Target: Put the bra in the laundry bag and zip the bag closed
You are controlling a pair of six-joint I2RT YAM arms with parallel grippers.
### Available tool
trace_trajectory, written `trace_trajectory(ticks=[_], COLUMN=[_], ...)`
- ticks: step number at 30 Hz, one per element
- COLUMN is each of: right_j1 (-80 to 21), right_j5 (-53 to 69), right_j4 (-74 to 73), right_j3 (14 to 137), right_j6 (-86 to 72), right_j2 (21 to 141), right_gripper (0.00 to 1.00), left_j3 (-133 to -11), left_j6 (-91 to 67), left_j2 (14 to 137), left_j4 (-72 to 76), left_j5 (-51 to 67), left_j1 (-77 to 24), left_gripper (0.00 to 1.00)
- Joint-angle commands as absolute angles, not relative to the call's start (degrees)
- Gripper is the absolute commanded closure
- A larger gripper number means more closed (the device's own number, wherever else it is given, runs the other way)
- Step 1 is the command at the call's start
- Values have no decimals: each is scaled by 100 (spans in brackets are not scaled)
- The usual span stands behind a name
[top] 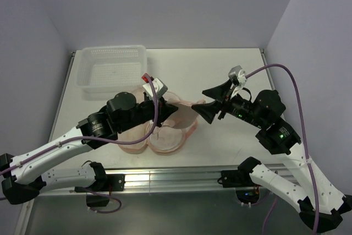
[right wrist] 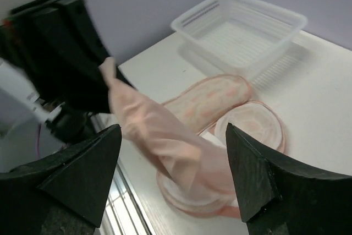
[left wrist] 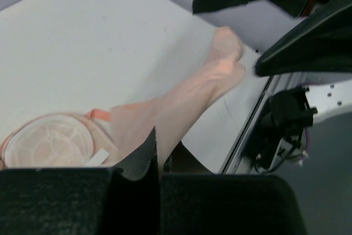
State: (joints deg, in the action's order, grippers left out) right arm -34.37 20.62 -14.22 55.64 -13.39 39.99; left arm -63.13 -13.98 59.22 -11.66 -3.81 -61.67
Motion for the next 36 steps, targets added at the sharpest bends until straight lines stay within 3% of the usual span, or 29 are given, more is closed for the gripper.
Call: trace_trajectory(ticks=[1, 10, 20, 23, 24, 27, 29, 30, 32, 33, 36], right_j1=[-3463, -3507, -4473, -4561, -4570, -4597, -4597, -4597, -4597, -4597, -4605], right_j5=[3540, 5105, 4237, 4078, 3974, 3841, 3762, 3727, 3648, 3621, 3542], right_j4=[-1625, -2057, -1881, -1741, -1697, -1512, -1442, -1459, -1485, -1503, -1468], right_j3=[6116, 6794, 6592, 6531, 6504, 6399, 6337, 6328, 6319, 6328, 6311], right_j6=[-318, 159, 132, 62, 35, -52, -193, -202, -246, -263, -448], right_j2=[4033, 4789, 5414, 5607, 5642, 5651, 5643, 5643, 5669, 5686, 5722], right_gripper=[16, 6, 5, 13, 28, 54, 65, 77, 87, 98, 100], left_j3=[-6504, -6337, -6346, -6328, -6337, -6381, -6355, -6354, -6390, -6398, -6460], left_j6=[-1090, -1046, -1055, -1037, -1037, -1020, -993, -993, -976, -967, -967], left_j2=[5678, 5352, 5572, 5537, 5537, 5520, 5423, 5397, 5353, 5335, 5317], left_j4=[-2056, -2092, -1846, -1837, -1854, -1986, -1969, -1960, -2012, -2039, -2170], left_j5=[157, 720, 1081, 1134, 1125, 950, 905, 897, 827, 713, 266], left_j1=[-6074, -5915, -5748, -5713, -5713, -5713, -5704, -5704, -5704, -5704, -5704], left_gripper=[100, 100, 100, 100, 100, 100, 100, 100, 100, 100, 75])
